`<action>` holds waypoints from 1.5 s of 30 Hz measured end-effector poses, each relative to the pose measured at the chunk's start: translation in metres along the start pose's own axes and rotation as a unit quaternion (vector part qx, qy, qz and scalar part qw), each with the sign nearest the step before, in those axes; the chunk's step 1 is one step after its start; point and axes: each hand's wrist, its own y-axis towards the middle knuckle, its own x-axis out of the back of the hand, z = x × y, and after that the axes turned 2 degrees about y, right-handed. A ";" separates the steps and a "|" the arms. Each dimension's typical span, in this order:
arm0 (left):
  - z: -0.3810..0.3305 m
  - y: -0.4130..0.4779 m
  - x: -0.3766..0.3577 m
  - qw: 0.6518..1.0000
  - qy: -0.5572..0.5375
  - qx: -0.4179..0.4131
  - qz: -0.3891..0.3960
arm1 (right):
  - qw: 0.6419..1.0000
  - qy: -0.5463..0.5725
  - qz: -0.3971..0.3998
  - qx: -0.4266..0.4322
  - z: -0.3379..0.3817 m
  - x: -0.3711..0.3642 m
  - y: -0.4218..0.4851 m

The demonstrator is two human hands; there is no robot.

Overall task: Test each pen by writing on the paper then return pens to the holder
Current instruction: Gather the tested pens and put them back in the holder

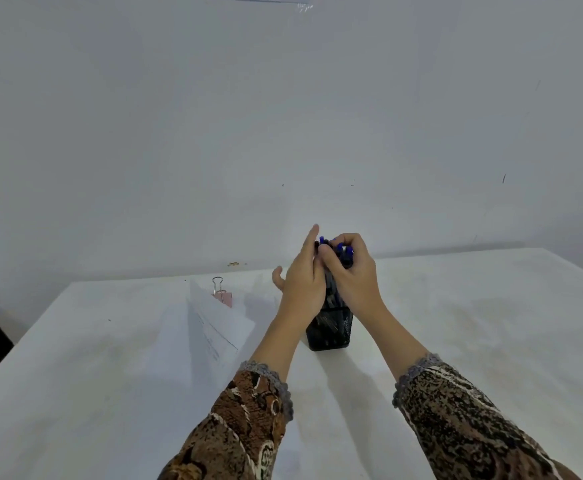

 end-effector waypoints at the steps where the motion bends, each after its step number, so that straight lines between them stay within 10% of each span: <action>1: 0.000 0.002 0.000 1.000 0.004 -0.012 -0.011 | 1.000 0.001 -0.001 0.004 0.000 0.001 0.000; 9: 0.000 0.007 0.006 0.993 0.112 0.019 0.018 | 0.995 -0.027 0.086 -0.050 -0.005 0.018 0.001; 22: 0.043 -0.035 0.013 0.998 -0.062 -0.001 -0.028 | 0.957 -0.072 0.262 -0.098 -0.004 0.034 0.005; 36: 0.039 -0.032 -0.005 0.984 -0.075 -0.070 -0.147 | 0.988 -0.024 0.125 -0.086 -0.009 0.013 -0.003; 45: 0.036 -0.026 -0.007 0.989 -0.146 0.014 0.023 | 0.992 -0.097 0.076 0.002 -0.007 0.002 0.002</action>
